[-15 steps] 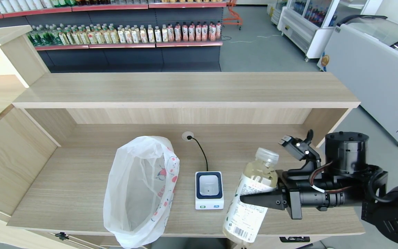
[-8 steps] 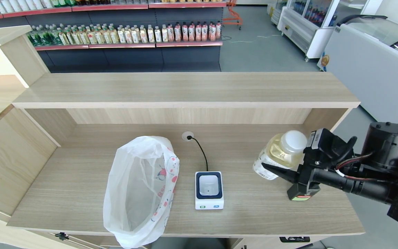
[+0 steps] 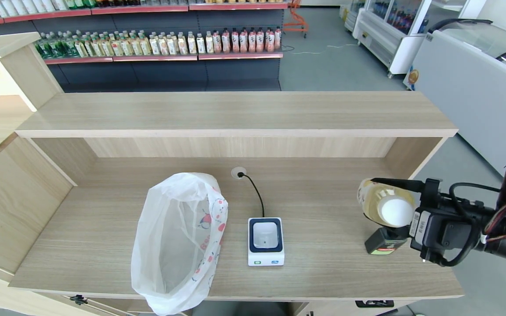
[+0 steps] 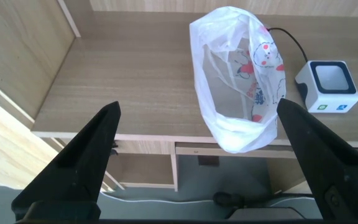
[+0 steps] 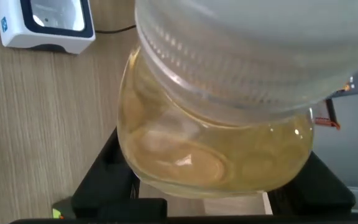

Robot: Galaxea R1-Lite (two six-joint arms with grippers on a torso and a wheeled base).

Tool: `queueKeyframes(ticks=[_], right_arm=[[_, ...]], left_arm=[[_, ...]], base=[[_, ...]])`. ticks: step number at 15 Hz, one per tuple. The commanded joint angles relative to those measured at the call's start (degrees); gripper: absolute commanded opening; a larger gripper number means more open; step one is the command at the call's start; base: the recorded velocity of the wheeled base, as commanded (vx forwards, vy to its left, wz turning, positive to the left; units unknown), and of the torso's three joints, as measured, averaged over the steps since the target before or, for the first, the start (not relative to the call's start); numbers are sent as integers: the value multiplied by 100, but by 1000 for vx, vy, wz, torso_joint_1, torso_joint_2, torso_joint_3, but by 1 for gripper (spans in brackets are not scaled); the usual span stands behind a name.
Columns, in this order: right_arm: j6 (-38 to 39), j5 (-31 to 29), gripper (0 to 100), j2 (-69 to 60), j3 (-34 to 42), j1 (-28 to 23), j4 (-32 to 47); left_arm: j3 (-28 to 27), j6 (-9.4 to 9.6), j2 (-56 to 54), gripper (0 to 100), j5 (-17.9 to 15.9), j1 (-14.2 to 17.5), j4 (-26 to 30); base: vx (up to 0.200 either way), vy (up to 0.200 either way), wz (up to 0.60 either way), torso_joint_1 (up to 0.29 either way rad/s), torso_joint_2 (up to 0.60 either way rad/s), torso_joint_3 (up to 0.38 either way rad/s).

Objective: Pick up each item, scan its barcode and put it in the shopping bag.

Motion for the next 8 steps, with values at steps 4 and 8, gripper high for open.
queueKeyframes(ticks=[4, 8], right_arm=[[-197, -8, 0, -578, 147, 96, 96], [-302, -8, 0, -420, 595, 500, -317]], left_arm=[[1, -2, -2, 100, 0, 2, 2], [1, -2, -2, 100, 0, 2, 2]], base=[[0, 0, 0, 0, 0, 0], [0, 0, 0, 0, 0, 0]])
